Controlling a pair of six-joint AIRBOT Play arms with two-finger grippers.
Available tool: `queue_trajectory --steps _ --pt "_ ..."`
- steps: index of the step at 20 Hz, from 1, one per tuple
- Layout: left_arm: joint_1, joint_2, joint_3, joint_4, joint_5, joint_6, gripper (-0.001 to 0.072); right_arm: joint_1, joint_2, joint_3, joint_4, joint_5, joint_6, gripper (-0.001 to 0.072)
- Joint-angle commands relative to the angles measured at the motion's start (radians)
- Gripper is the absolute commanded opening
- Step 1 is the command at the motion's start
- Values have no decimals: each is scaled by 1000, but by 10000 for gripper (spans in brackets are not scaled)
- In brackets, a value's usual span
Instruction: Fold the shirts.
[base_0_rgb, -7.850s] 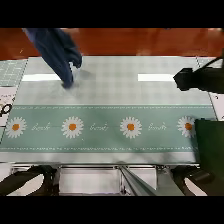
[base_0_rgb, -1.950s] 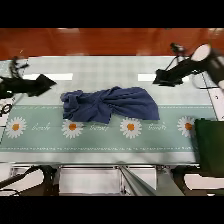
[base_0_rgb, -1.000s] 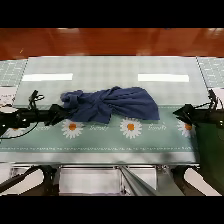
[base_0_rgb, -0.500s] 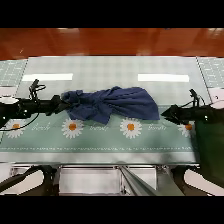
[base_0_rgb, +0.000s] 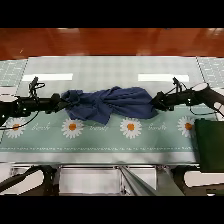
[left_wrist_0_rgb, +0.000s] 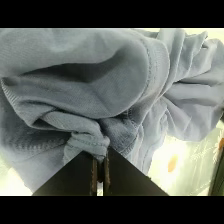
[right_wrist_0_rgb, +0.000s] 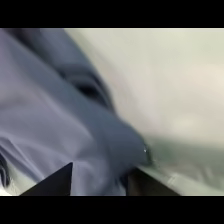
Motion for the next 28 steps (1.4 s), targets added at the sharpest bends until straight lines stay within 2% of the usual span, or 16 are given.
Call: queue_trajectory --steps 1,2,3,5,8,13,17,22,25,27,28 --pt "0 0 1 0 0 0 28 37 -58 98 -1 -10 34 411" --pt "-1 0 1 0 3 0 28 47 -62 111 -1 -12 36 407" --pt "0 0 1 -1 5 0 28 56 -63 120 0 -13 35 348" --pt "0 0 2 -7 9 0 28 71 -63 128 10 -3 6 27" --pt "27 10 80 -36 -38 0 28 57 -40 219 3 119 0 23" --pt "109 95 444 -199 -106 -13 28 13 175 583 -92 214 69 23" --pt "143 182 750 -214 -99 -91 28 16 360 817 -176 284 74 23" --pt "268 342 1011 -213 -4 -147 27 16 653 874 -311 297 80 23" --pt "396 474 1061 -202 99 -145 27 16 815 874 -436 350 145 23" --pt "464 552 1062 -96 108 -148 27 16 891 873 -484 414 177 23" --pt "466 578 1062 -24 73 -169 27 16 920 873 -519 464 196 23"
